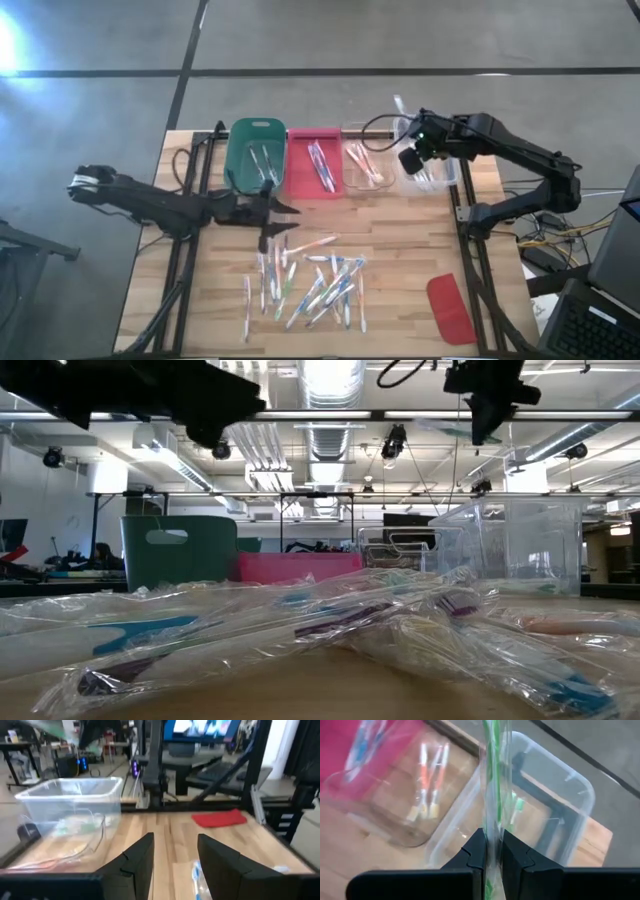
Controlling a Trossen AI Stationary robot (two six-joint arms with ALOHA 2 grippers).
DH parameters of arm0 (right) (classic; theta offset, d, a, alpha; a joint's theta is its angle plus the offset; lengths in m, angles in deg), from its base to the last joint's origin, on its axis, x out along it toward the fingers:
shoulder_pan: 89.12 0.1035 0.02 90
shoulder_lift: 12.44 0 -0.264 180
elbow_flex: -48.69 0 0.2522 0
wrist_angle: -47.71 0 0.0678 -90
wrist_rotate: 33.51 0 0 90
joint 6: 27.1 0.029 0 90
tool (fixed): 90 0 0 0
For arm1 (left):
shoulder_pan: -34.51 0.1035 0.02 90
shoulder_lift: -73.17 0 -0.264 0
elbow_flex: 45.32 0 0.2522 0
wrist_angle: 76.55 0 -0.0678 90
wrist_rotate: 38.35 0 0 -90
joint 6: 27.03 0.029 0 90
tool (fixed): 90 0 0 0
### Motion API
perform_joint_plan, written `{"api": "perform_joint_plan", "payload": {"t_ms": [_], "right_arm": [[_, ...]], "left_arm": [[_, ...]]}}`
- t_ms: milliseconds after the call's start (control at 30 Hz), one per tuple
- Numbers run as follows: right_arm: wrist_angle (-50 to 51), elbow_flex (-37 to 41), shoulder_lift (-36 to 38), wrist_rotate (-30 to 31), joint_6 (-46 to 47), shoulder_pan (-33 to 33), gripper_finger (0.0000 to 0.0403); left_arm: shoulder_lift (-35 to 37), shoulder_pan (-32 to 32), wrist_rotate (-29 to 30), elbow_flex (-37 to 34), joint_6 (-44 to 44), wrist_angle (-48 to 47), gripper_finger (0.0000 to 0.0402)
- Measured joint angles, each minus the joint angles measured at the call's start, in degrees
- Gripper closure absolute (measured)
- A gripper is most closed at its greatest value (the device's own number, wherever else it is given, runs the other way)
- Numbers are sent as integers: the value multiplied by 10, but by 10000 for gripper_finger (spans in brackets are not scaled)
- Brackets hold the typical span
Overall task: Pick & Place Toothbrushes
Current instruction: Put the green toothbrush into the white bin
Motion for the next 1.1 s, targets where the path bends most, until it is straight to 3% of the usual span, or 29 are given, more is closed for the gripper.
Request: {"api": "perform_joint_plan", "payload": {"t_ms": [433, 1100], "right_arm": [[1, 62, -13, -6, -35, -78, 380], [-21, 175, -74, -2, -75, -149, 380]], "left_arm": [[125, -2, -11, -36, -108, -11, 246], [132, -3, -11, -51, -135, -13, 247]]}}
